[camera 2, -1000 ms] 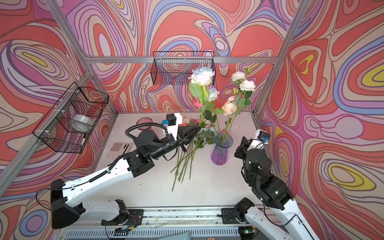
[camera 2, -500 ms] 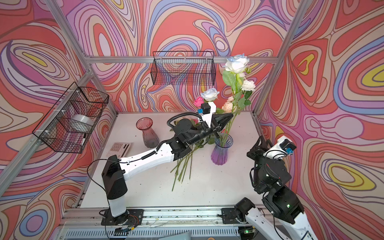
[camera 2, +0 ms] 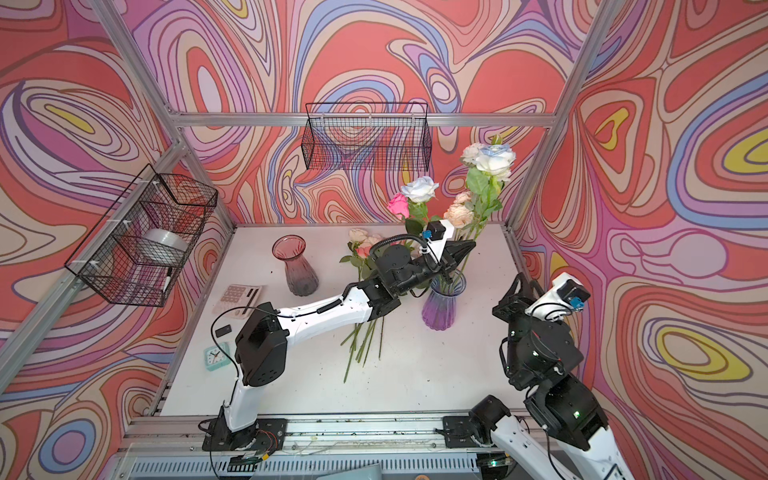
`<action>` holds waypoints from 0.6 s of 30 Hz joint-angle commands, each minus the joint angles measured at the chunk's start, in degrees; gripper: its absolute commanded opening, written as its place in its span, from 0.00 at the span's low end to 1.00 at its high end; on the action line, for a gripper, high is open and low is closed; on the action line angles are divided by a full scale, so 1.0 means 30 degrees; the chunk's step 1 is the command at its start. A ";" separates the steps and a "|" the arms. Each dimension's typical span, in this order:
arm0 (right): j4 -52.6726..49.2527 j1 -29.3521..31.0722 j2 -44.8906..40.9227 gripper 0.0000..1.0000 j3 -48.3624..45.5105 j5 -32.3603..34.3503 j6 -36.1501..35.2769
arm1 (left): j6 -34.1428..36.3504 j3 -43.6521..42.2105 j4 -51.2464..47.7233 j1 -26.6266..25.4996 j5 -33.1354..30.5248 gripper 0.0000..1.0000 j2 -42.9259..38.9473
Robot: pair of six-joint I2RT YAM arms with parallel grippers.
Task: Arrange the flowers into the vase
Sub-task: 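Lower the white rose stem into the purple-blue vase with the left gripper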
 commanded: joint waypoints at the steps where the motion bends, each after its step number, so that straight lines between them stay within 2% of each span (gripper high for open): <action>1: 0.0169 -0.0066 0.0163 0.32 -0.0214 -0.0397 -0.0255 | 0.0134 -0.0433 0.0533 0.0102 -0.0556 0.00 0.0023; 2: 0.0176 -0.0080 0.0229 0.32 -0.0220 -0.0471 -0.0244 | -0.0049 -0.0656 0.0343 0.0141 -0.0530 0.00 -0.0019; 4: 0.0056 -0.0088 0.0366 0.32 -0.0126 -0.0537 -0.0171 | -0.0393 -0.1307 0.0070 0.0160 -0.0657 0.18 -0.0220; 5: 0.0002 -0.0073 0.0446 0.33 -0.0090 -0.0604 -0.0134 | -0.0471 -0.1670 -0.0019 0.0144 -0.0625 0.23 -0.0337; 7: -0.0087 -0.0087 0.0563 0.34 0.0056 -0.0794 -0.0077 | -0.0787 -0.2491 -0.0045 0.0157 -0.0893 0.54 -0.0681; 10: -0.0267 -0.0088 0.0898 0.34 0.0353 -0.1101 -0.0024 | -0.1032 -0.3944 0.0443 0.0157 -0.1251 0.71 -0.1510; 18: -0.0721 -0.0086 0.1250 0.35 0.1146 -0.1451 -0.0258 | -0.1311 -0.6028 0.0548 0.0143 -0.0726 0.77 -0.4109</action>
